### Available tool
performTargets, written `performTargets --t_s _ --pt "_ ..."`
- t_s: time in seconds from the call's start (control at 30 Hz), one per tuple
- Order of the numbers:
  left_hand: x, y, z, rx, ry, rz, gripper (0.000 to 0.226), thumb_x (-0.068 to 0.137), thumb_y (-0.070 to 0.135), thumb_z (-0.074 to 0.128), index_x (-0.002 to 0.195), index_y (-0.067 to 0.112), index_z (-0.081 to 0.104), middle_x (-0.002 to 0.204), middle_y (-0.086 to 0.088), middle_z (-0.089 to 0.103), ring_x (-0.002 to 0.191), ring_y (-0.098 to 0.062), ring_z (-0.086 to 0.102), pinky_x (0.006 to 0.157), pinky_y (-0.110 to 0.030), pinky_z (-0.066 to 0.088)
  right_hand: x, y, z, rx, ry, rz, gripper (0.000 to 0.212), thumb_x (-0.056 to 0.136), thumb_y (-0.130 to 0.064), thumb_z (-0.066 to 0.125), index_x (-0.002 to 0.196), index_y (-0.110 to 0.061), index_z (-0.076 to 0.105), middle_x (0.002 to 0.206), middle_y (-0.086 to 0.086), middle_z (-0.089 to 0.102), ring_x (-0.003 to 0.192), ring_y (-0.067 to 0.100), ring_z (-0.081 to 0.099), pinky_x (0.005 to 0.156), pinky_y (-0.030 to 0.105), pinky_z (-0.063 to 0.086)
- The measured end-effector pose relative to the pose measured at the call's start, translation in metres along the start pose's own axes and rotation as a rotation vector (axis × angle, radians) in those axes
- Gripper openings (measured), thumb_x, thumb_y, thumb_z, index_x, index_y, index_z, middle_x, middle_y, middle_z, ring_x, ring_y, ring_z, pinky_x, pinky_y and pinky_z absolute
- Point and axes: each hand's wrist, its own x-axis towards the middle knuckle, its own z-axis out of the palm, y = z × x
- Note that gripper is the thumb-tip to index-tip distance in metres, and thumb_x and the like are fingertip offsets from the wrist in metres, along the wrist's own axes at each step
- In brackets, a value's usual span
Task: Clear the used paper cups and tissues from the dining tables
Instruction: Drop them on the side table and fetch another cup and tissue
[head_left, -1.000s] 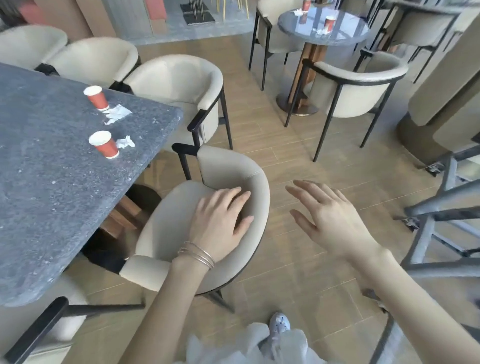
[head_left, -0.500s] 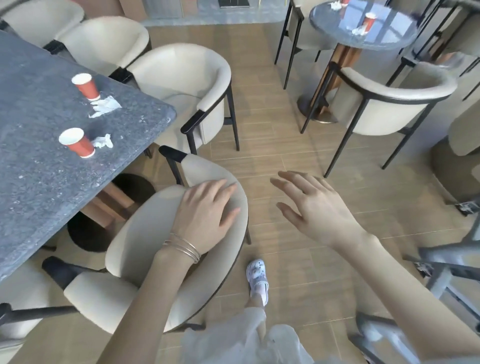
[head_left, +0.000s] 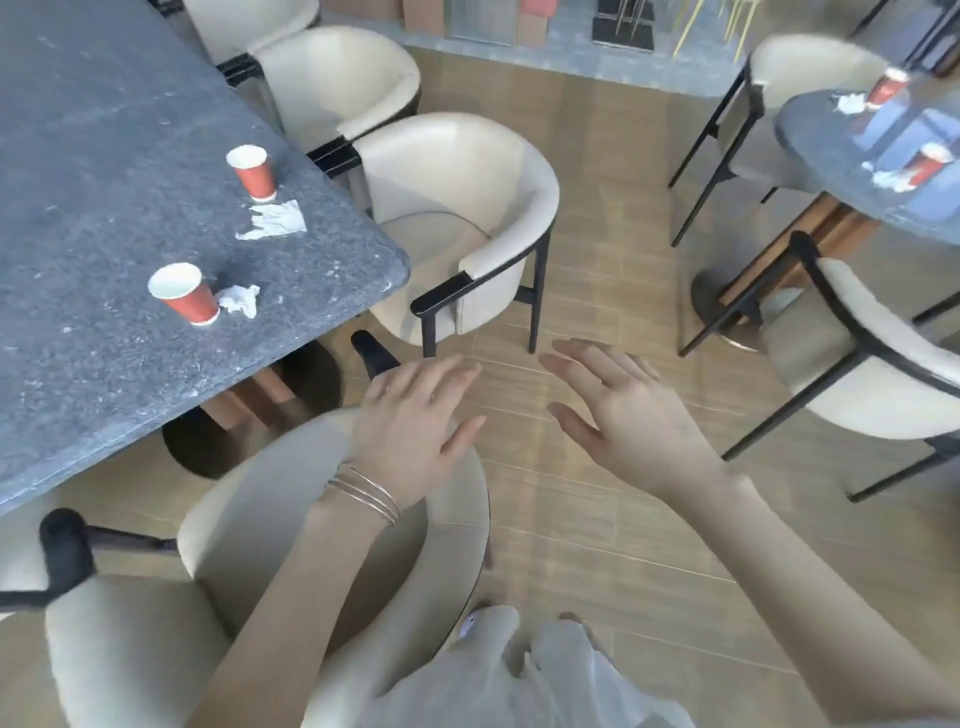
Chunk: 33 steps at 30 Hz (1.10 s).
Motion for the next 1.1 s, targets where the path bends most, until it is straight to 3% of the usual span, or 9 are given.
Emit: performTargets --t_s 0.07,0.2,0.37,0.47,0.53,0.6,0.77,1.0,1.1 --pt "0.011 -0.009 0.001 0.015 0.004 -0.070 0.051 0.089 0.047 0.039 0.131 0.019 0.051 0.134 0.000 0.052 0.120 -0.025 0.049 0.096 -0.044 0.040 0.028 0.012 0.007 0.020 -0.009 -0.087 0.042 0.085 -0.021 0.062 0.126 -0.012 0.053 0.125 0.008 0.057 0.112 0.029 0.055 0.087 0.043 0.046" --pt "0.033 -0.017 0.013 0.027 0.036 -0.213 0.046 0.086 0.036 0.058 0.128 0.016 0.054 0.128 -0.004 0.056 0.117 -0.028 0.052 0.093 -0.044 0.041 0.083 0.039 0.026 0.060 -0.014 -0.238 0.043 0.084 -0.023 0.060 0.125 -0.012 0.055 0.124 0.008 0.058 0.114 0.028 0.055 0.090 0.042 0.045" --pt "0.085 -0.016 0.024 0.025 0.112 -0.396 0.045 0.085 0.036 0.060 0.125 0.017 0.057 0.124 -0.003 0.059 0.115 -0.028 0.054 0.093 -0.042 0.041 0.154 0.086 0.043 0.104 -0.004 -0.390 0.042 0.082 -0.024 0.066 0.122 -0.013 0.057 0.125 0.006 0.059 0.113 0.026 0.056 0.092 0.039 0.045" --pt "0.124 -0.013 0.027 0.052 0.077 -0.546 0.046 0.089 0.047 0.046 0.124 0.018 0.056 0.128 0.000 0.055 0.121 -0.024 0.047 0.095 -0.038 0.035 0.201 0.117 0.045 0.141 -0.008 -0.465 0.042 0.083 -0.023 0.065 0.123 -0.013 0.057 0.125 0.005 0.058 0.115 0.024 0.054 0.095 0.038 0.043" --pt "0.149 -0.009 0.028 0.054 0.068 -0.609 0.061 0.086 0.057 0.025 0.123 0.018 0.055 0.131 0.001 0.052 0.124 -0.022 0.043 0.097 -0.037 0.032 0.229 0.134 0.045 0.164 -0.016 -0.533 0.042 0.083 -0.022 0.065 0.122 -0.012 0.057 0.124 0.006 0.059 0.114 0.025 0.055 0.096 0.038 0.042" --pt "0.170 -0.004 0.031 0.048 0.116 -0.649 0.070 0.081 0.056 0.017 0.121 0.016 0.058 0.130 -0.001 0.054 0.123 -0.023 0.046 0.096 -0.038 0.035 0.252 0.148 0.050 0.175 -0.037 -0.611 0.042 0.083 -0.022 0.064 0.123 -0.012 0.057 0.124 0.006 0.058 0.113 0.025 0.055 0.095 0.038 0.042" --pt "0.199 0.001 0.032 0.047 0.215 -0.752 0.058 0.083 0.049 0.033 0.116 0.012 0.063 0.122 -0.003 0.062 0.107 -0.027 0.059 0.089 -0.041 0.045 0.304 0.166 0.058 0.242 -0.046 -0.734 0.042 0.082 -0.021 0.066 0.122 -0.012 0.057 0.123 0.005 0.060 0.112 0.024 0.056 0.091 0.036 0.046" --pt "0.211 -0.030 0.042 0.083 0.215 -0.887 0.051 0.084 0.045 0.037 0.119 0.017 0.061 0.119 -0.003 0.063 0.103 -0.028 0.061 0.083 -0.040 0.048 0.362 0.146 0.088 0.254 -0.143 -0.879 0.044 0.086 -0.024 0.062 0.127 -0.012 0.054 0.128 0.006 0.056 0.116 0.026 0.053 0.096 0.038 0.041" --pt "0.213 -0.056 0.044 0.092 0.227 -0.942 0.044 0.085 0.040 0.055 0.122 0.016 0.059 0.123 -0.004 0.061 0.107 -0.029 0.059 0.086 -0.042 0.047 0.387 0.128 0.100 0.277 -0.143 -0.934 0.044 0.083 -0.022 0.065 0.124 -0.011 0.056 0.125 0.008 0.058 0.112 0.027 0.056 0.094 0.038 0.044"
